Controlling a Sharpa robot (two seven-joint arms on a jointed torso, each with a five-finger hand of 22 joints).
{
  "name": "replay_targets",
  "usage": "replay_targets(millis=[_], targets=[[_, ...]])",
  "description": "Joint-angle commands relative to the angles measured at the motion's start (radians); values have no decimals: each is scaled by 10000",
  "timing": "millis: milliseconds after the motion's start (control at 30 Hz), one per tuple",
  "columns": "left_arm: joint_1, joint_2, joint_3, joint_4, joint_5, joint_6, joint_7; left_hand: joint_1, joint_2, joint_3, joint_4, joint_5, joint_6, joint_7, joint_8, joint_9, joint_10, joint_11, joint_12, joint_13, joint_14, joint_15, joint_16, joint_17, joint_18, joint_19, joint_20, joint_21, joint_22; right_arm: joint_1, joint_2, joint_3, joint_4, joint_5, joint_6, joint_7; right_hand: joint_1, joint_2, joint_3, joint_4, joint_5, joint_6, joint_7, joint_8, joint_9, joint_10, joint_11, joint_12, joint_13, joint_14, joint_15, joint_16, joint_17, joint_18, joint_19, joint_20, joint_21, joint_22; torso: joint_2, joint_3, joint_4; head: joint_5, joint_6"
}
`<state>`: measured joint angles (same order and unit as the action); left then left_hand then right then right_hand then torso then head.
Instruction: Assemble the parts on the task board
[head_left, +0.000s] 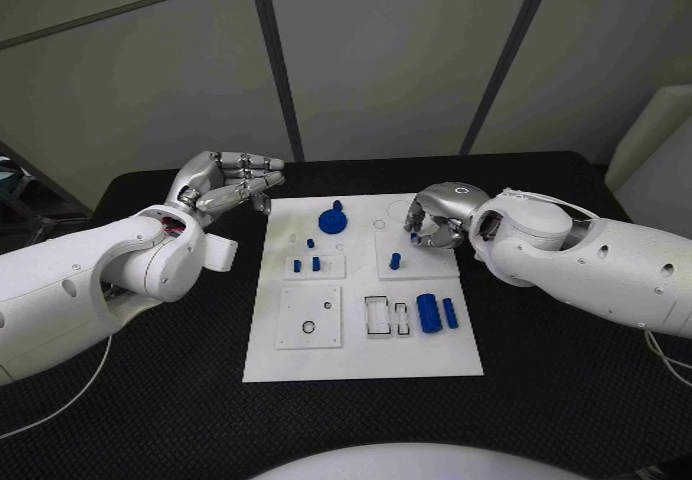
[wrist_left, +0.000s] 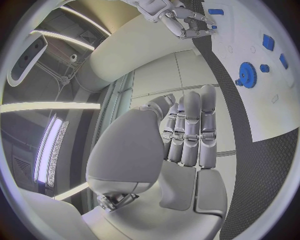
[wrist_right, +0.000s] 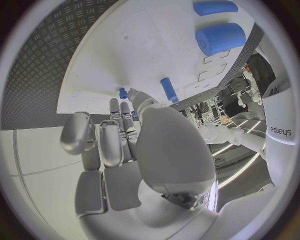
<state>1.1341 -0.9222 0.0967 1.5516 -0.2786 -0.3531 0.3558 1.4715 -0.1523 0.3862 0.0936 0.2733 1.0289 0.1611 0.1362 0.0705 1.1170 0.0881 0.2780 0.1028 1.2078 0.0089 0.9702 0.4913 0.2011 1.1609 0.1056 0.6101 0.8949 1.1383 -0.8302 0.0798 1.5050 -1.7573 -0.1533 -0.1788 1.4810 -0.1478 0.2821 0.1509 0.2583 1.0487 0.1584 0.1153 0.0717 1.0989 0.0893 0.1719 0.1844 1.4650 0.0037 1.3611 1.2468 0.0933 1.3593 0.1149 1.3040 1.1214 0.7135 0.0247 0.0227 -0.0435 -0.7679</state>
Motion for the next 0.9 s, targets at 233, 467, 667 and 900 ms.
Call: replay_targets(millis=[233,467,667,900], targets=[[-13,21,6,-27,166,23,279,-86,33,-17,-51,-42,-34,67,-25,-11,-37,51,-1,14,-40,7,-35,-17,-186,-50,3,-34,-11,-9,113,-8,-128,-116,357,-52,120,41,274,-37,-37,180,-43,-27,16,237,-26,-91,-129,480,3,53,27,-43,81,-44,64,59,3,8,-8,-12,-6],[-19,29,6,-63,166,46,238,-83,35,-16,-59,-42,-37,68,-27,-11,-45,54,1,14,-45,10,-39,-21,-186,-54,5,-40,-15,-14,150,-17,-205,-116,604,-110,309,193,737,-221,-318,325,-73,-28,28,435,-69,-148,-255,493,-36,111,77,-56,106,-85,122,142,-1,6,-11,-18,-38],[-26,40,6,-94,166,65,203,-75,40,-13,-69,-40,-37,70,-28,-11,-50,55,3,15,-50,11,-42,-26,-186,-56,6,-45,-18,-17,175,-33,-229,-143,761,-204,398,219,1034,-408,-354,425,-79,-29,39,579,-87,-177,-326,498,-52,145,101,-65,123,-102,170,207,-8,15,-11,-31,-64],[-39,43,6,-128,166,68,151,-58,51,-4,-91,-38,-37,73,-29,-10,-61,57,8,16,-58,13,-48,-35,-184,-60,8,-54,-24,-20,165,-41,-150,-282,455,-325,524,272,1479,-727,-433,553,-73,-27,53,766,-100,-195,-390,491,-74,150,69,-86,165,-124,266,340,-6,19,-17,-40,-60]])
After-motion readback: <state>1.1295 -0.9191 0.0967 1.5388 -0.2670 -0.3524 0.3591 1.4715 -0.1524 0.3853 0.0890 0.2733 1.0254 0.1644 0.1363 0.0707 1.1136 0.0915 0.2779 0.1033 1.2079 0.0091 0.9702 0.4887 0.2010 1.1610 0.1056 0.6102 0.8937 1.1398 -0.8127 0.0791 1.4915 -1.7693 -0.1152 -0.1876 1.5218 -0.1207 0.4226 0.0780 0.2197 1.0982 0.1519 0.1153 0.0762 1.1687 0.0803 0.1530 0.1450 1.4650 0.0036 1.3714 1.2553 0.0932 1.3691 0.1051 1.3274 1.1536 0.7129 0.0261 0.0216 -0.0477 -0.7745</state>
